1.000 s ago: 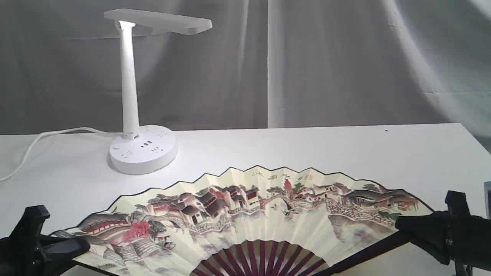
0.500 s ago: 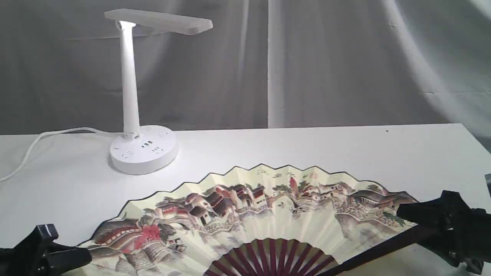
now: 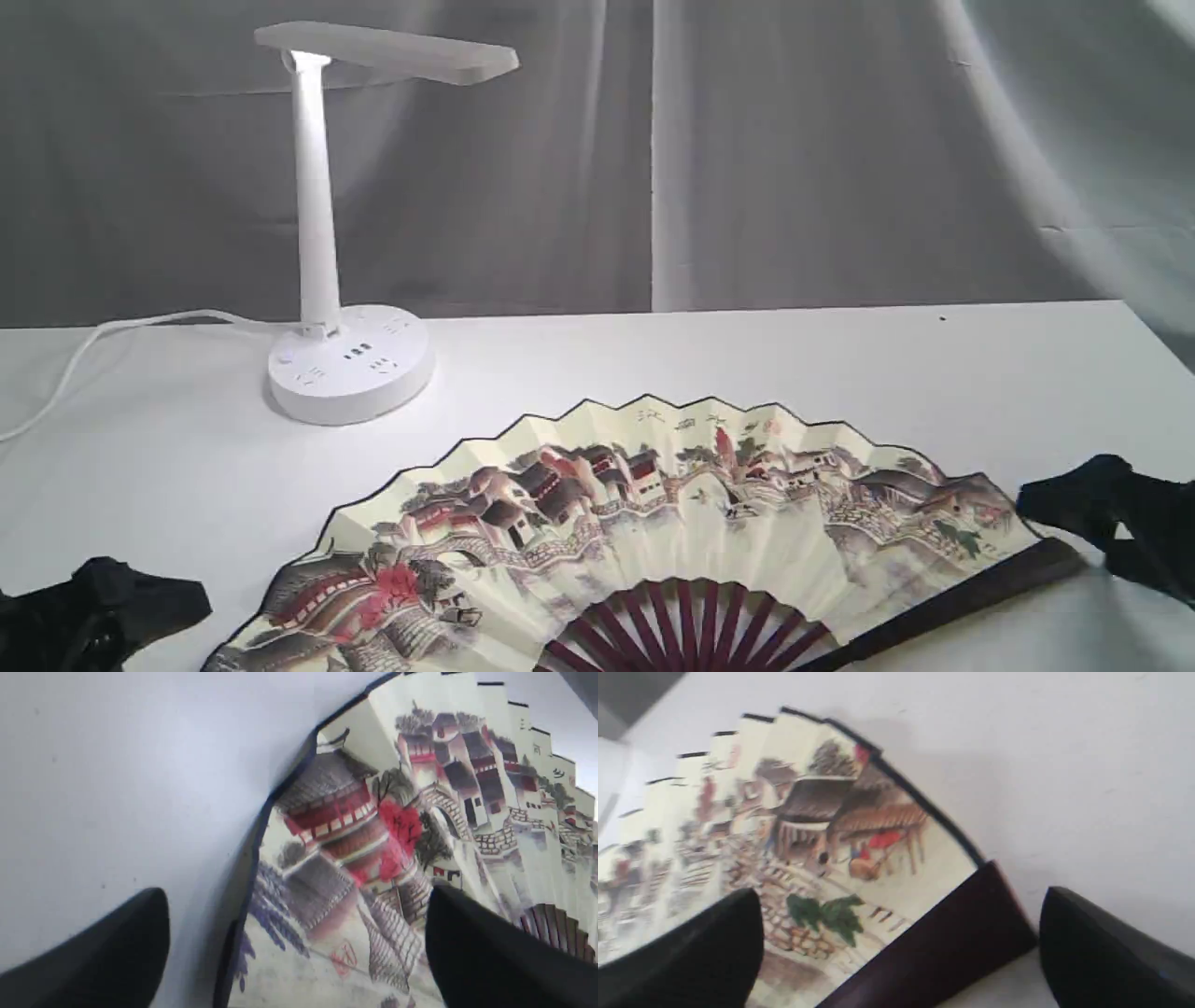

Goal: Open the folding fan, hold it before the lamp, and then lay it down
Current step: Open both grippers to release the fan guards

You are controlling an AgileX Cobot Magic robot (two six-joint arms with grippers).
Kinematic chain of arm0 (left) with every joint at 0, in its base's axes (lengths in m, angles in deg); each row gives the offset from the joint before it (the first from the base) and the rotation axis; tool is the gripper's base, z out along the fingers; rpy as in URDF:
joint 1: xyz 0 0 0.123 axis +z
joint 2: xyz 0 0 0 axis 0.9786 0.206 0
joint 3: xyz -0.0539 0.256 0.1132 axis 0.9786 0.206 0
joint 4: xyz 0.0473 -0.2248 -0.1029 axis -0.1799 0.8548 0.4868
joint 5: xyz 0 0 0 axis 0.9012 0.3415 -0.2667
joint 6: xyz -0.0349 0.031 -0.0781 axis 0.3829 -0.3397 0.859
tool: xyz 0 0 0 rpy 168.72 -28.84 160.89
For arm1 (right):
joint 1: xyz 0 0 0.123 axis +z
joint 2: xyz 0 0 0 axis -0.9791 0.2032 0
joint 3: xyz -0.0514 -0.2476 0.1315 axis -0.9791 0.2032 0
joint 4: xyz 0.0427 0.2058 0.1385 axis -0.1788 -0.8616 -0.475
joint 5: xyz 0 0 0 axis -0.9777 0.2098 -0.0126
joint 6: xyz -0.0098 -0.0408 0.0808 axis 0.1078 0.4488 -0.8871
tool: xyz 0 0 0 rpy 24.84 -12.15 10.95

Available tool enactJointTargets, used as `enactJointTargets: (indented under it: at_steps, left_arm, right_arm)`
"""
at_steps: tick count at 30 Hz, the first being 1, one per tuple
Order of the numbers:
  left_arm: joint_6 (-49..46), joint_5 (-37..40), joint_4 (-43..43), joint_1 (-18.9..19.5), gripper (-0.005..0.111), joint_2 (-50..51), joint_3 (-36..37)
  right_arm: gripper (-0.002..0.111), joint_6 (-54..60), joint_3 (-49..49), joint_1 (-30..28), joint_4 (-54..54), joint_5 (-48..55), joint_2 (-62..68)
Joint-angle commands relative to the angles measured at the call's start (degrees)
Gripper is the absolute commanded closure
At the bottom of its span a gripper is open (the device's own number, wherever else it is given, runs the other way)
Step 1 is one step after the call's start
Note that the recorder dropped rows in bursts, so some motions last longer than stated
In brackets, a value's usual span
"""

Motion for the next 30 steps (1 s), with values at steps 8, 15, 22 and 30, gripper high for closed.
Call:
enactJointTargets:
  at_steps: [8,15,22,30]
  left_arm:
    - [-17.1,0.06,10.44,-0.23,0.039,-3.85,0.05]
    - [-31.96,-7.07,17.28,-0.23,0.096,-3.85,0.05]
    - [-33.58,-2.78,16.05,-0.23,0.107,-6.64,0.05]
    - [-33.14,10.91,16.57,-3.43,0.107,-16.57,0.3]
  right_arm:
    - [0.033,1.82,-1.44,0.06,1.63,-30.38,-12.25]
    - [0.091,4.42,-1.44,0.06,1.63,-17.67,-17.15]
    - [0.108,7.01,-1.44,2.64,6.6,-16.91,-20.78]
    - [0.108,11.04,-0.74,16.1,9.71,-36.69,-25.28]
